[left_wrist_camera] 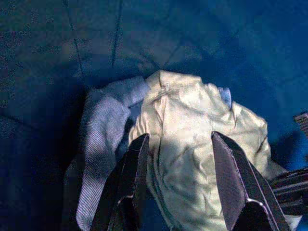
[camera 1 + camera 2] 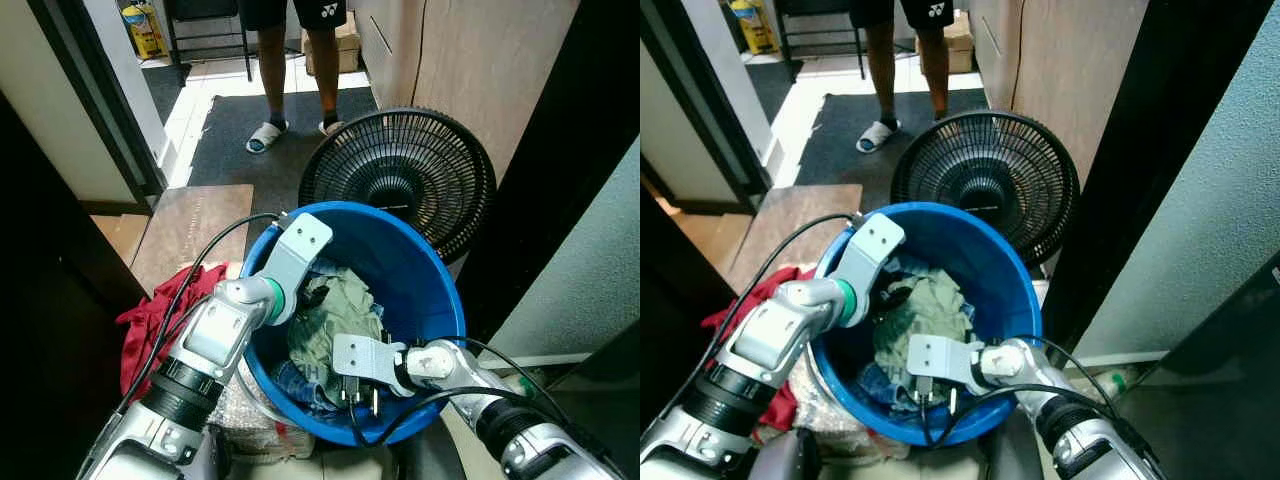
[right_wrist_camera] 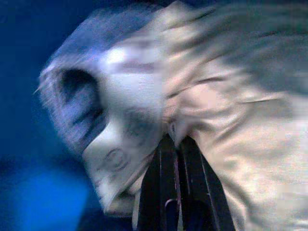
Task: Clothes washing
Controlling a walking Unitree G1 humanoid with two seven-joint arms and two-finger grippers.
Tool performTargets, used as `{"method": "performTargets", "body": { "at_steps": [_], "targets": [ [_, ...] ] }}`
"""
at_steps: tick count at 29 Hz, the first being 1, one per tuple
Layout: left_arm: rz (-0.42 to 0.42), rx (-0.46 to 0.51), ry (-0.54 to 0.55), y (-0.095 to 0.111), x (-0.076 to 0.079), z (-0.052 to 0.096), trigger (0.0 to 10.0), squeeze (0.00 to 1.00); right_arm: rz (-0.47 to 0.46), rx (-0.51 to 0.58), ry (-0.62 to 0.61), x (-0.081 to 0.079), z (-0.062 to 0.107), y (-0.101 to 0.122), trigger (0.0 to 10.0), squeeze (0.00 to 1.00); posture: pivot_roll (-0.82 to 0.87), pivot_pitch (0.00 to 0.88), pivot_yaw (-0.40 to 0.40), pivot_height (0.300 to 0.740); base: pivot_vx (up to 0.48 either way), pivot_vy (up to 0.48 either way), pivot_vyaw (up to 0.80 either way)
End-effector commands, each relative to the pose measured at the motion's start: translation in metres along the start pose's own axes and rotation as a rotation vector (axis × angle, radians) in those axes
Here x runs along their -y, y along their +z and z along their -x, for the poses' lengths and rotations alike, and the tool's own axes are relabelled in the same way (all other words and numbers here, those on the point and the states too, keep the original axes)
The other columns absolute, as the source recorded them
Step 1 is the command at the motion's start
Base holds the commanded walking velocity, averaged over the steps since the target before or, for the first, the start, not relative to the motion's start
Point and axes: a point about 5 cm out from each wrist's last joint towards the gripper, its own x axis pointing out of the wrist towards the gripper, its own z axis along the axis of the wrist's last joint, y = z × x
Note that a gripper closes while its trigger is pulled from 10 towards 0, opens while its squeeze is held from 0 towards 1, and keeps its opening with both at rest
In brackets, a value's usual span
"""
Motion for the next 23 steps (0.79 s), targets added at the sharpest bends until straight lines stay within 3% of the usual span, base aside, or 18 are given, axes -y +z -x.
{"method": "performTargets", "body": {
  "at_steps": [1, 4, 5, 7, 8, 11, 19, 23],
  "targets": [
    [0.053, 0.066, 0.132, 0.004, -0.031, 0.013, 10.0, 0.0, -0.117, 0.069, -0.109, 0.006, 0.009, -0.006, 10.0, 0.0, 0.13, 0.115, 0.104, 0.49, 0.0, 0.0, 0.0],
    [0.118, 0.228, 0.121, 0.027, -0.035, 0.024, 10.0, 0.0, -0.24, 0.345, -0.357, 0.044, 0.027, 0.028, 10.0, 0.0, 0.13, 0.113, 0.105, 0.49, 0.0, 0.0, 0.0],
    [0.118, 0.228, 0.121, 0.027, -0.035, 0.024, 10.0, 0.0, -0.24, 0.345, -0.357, 0.044, 0.027, 0.028, 10.0, 0.0, 0.13, 0.113, 0.105, 0.49, 0.0, 0.0, 0.0],
    [0.163, 0.328, 0.113, 0.045, -0.039, 0.033, 10.0, 0.0, -0.307, 0.564, -0.513, 0.073, 0.049, 0.059, 10.0, 0.0, 0.12, 0.106, 0.112, 0.49, 0.0, 0.0, 0.0],
    [0.163, 0.328, 0.113, 0.045, -0.039, 0.033, 10.0, 0.0, -0.307, 0.564, -0.513, 0.073, 0.049, 0.059, 10.0, 0.0, 0.12, 0.106, 0.112, 0.49, 0.0, 0.0, 0.0],
    [0.184, 0.398, 0.119, 0.061, -0.043, 0.042, 10.0, 0.0, -0.322, 0.745, -0.621, 0.095, 0.071, 0.09, 10.0, 0.0, 0.12, 0.106, 0.112, 0.49, 0.0, 0.0, 0.0],
    [0.217, 0.451, 0.15, 0.074, -0.048, 0.047, 10.0, 0.0, -0.316, 0.858, -0.687, 0.105, 0.08, 0.117, 10.0, 0.0, 0.12, 0.094, 0.11, 0.49, 0.0, 0.0, 0.0],
    [0.241, 0.482, 0.169, 0.08, -0.05, 0.051, 10.0, 0.0, -0.362, 0.888, -0.757, 0.106, 0.078, 0.125, 10.0, 0.0, 0.13, 0.089, 0.104, 0.49, 0.0, 0.0, 0.0]
  ]
}}
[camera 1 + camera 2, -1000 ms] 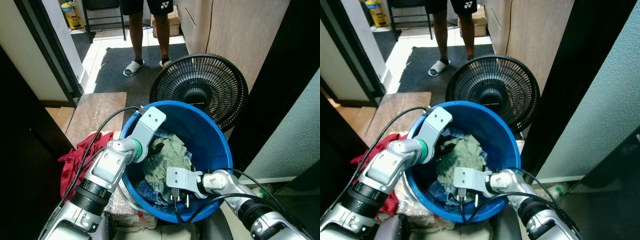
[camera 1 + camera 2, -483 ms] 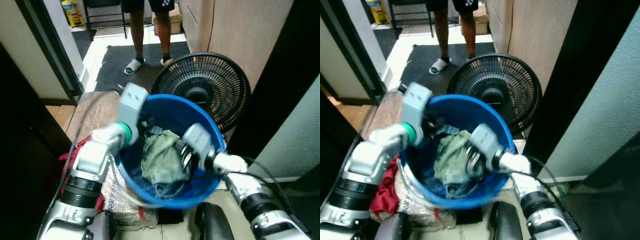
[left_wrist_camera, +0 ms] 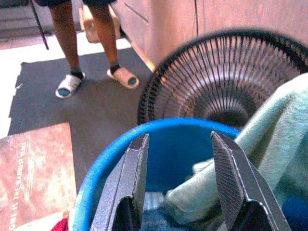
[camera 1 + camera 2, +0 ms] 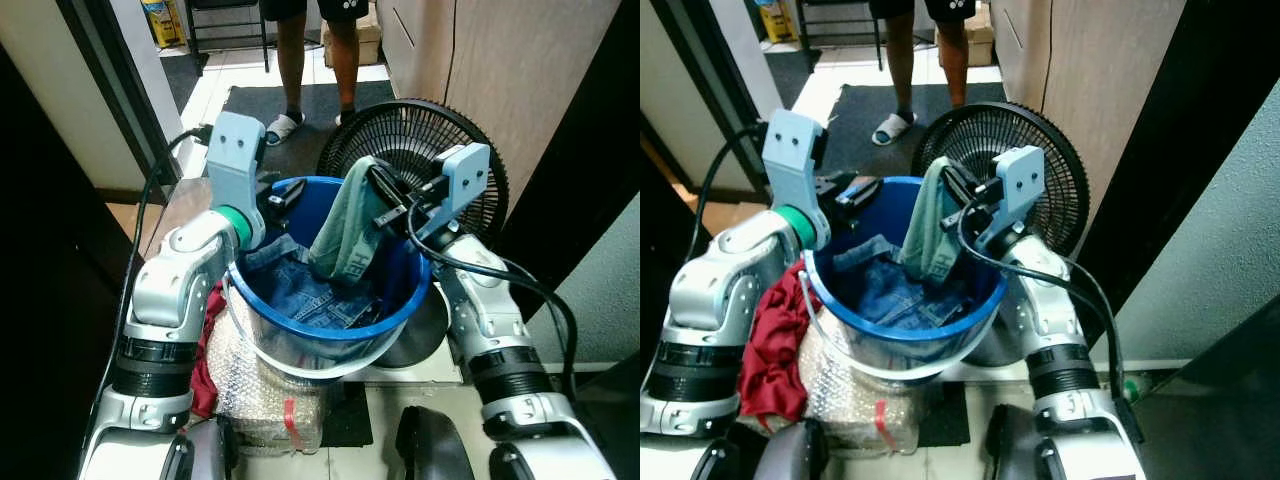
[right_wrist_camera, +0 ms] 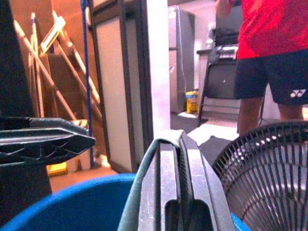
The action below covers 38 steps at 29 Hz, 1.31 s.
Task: Clothes washing
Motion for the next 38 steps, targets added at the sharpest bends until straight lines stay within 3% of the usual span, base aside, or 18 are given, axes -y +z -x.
{"method": "performTargets", "body": {
  "at_steps": [1, 7, 10, 13, 38],
  "targets": [
    [0.02, 0.023, 0.016, 0.005, -0.002, 0.002, 10.0, 0.0, -0.02, 0.025, -0.058, -0.003, -0.004, 0.003, 10.0, 0.0, 0.13, 0.088, 0.101, 0.49, 0.0, 0.0, 0.0],
    [0.012, 0.112, 0.087, 0.015, -0.01, 0.004, 10.0, 0.0, -0.102, 0.025, -0.183, -0.006, 0.003, -0.002, 10.0, 0.0, 0.13, 0.083, 0.097, 0.495, 0.0, 0.0, 0.0],
    [0.01, 0.152, 0.123, 0.018, -0.015, 0.007, 10.0, 0.0, -0.111, 0.023, -0.366, 0.009, 0.015, -0.004, 10.0, 0.0, 0.12, 0.08, 0.095, 0.51, 0.0, 0.0, 0.0],
    [0.015, 0.151, 0.131, 0.017, -0.016, 0.007, 10.0, 0.0, -0.108, 0.022, -0.409, 0.013, 0.02, -0.004, 10.0, 0.0, 0.11, 0.077, 0.096, 0.525, 0.0, 0.0, 0.0],
    [0.012, 0.158, 0.157, 0.013, -0.018, 0.004, 10.0, 0.0, -0.042, 0.008, -0.436, 0.016, 0.023, 0.003, 10.0, 0.0, 0.1, 0.061, 0.089, 0.64, 0.0, 0.0, 0.0]
  ]
}}
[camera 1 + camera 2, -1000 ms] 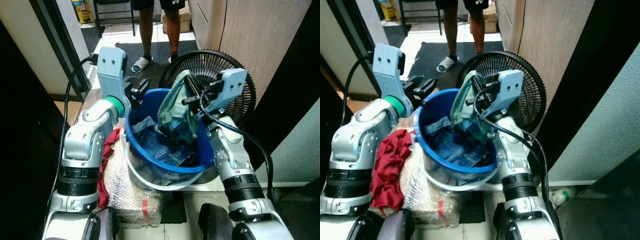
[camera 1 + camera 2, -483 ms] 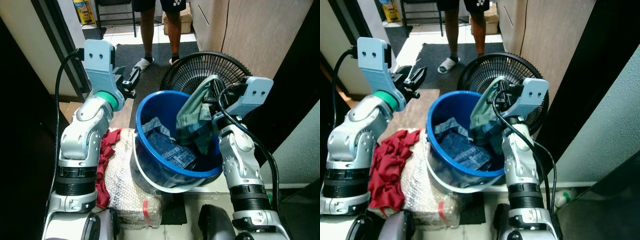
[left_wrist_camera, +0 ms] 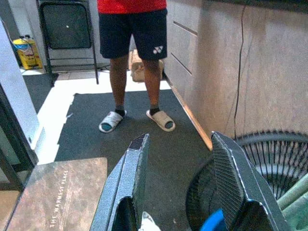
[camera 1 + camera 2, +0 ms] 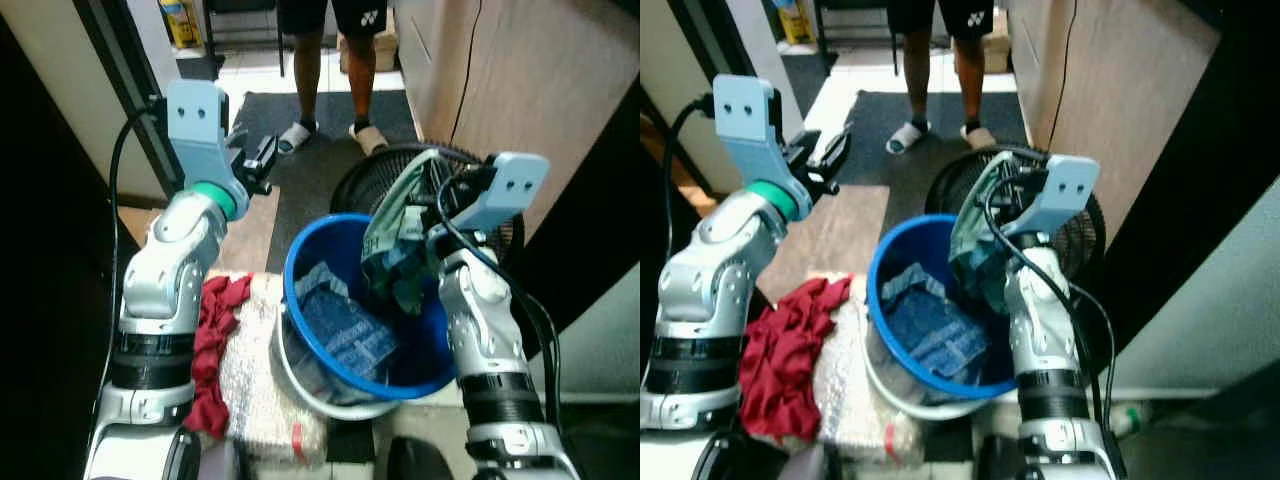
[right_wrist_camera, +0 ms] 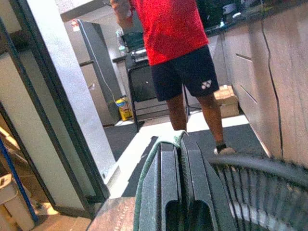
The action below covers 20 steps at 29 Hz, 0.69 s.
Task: Clothes washing
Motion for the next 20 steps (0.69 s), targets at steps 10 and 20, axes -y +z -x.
{"method": "performTargets", "body": {
  "at_steps": [10, 20],
  "targets": [
    [-0.019, -0.018, 0.024, -0.009, -0.004, 0.002, 10.0, 0.0, 0.028, -0.005, 0.002, 0.0, 0.004, 0.0, 10.0, 0.0, 0.1, 0.052, 0.085, 0.675, 0.0, 0.0, 0.0],
    [-0.025, -0.032, 0.028, -0.015, -0.006, 0.002, 10.0, 0.0, 0.044, -0.01, -0.002, 0.003, 0.006, -0.001, 10.0, 0.0, 0.09, 0.041, 0.084, 0.715, 0.0, 0.0, 0.0]
  ]
}}
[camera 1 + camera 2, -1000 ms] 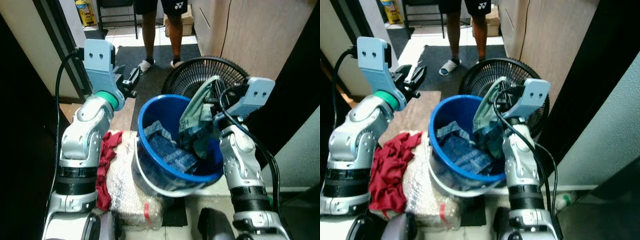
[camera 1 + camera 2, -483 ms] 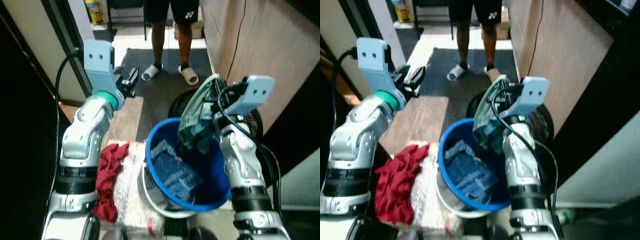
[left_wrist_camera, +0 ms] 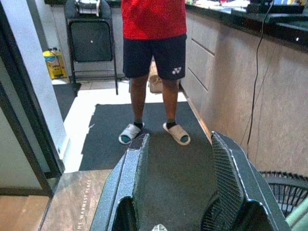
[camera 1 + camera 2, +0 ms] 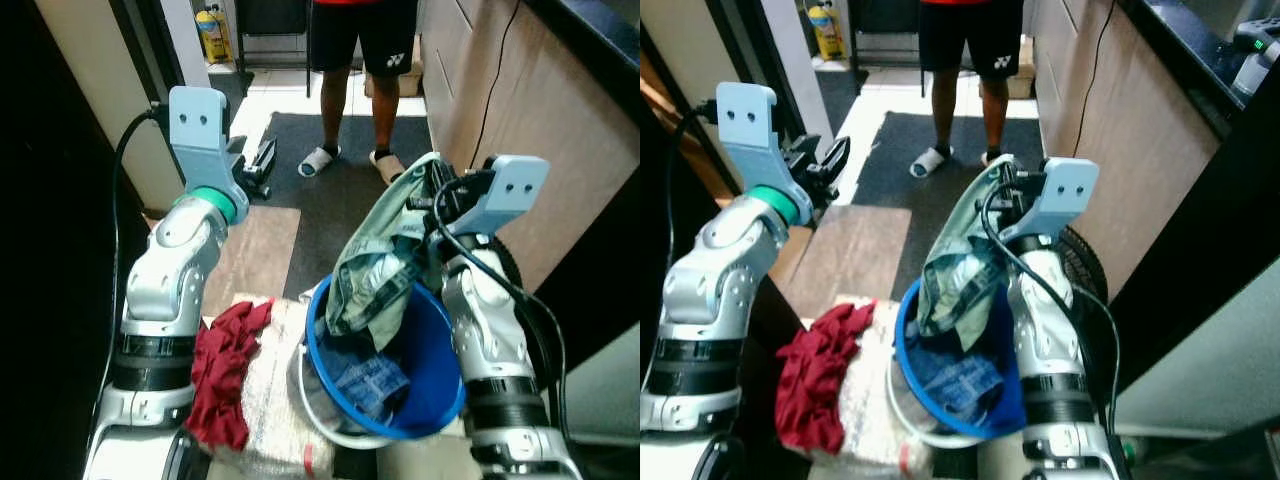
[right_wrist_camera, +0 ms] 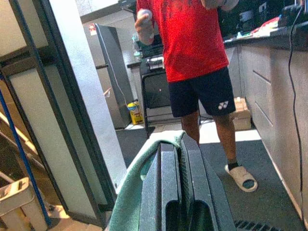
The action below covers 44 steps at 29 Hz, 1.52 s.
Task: Clothes washing
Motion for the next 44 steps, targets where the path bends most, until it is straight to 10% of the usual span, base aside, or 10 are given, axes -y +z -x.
{"method": "performTargets", "body": {
  "at_steps": [1, 17, 31, 38, 44],
  "targets": [
    [-0.012, -0.031, 0.012, -0.01, -0.005, 0.002, 10.0, 0.0, 0.009, -0.005, -0.005, 0.001, 0.003, -0.001, 10.0, 0.0, 0.09, 0.04, 0.082, 0.72, 0.0, 0.0, 0.0],
    [-0.071, -0.132, 0.054, -0.043, -0.021, 0.013, 10.0, 0.0, 0.119, -0.161, -0.117, 0.036, 0.04, -0.038, 10.0, 0.0, 0.07, 0.028, 0.094, 0.74, 0.0, 0.0, 0.0],
    [-0.158, -0.315, -0.026, -0.109, -0.032, 0.058, 10.0, 0.0, 0.306, -0.547, -0.046, 0.029, 0.134, -0.125, 10.0, 0.0, 0.06, 0.011, 0.104, 0.74, 0.0, 0.0, 0.0],
    [-0.141, -0.458, -0.055, -0.162, -0.029, 0.103, 10.0, 0.0, 0.375, -0.874, 0.0, 0.022, 0.222, -0.172, 10.0, 0.0, 0.06, 0.0, 0.077, 0.74, 0.0, 0.0, 0.0],
    [-0.146, -0.515, -0.041, -0.181, -0.029, 0.118, 10.0, 0.0, 0.345, -0.975, -0.013, 0.022, 0.246, -0.18, 10.0, 0.0, 0.05, 0.0, 0.064, 0.74, 0.0, 0.0, 0.0]
  ]
}}
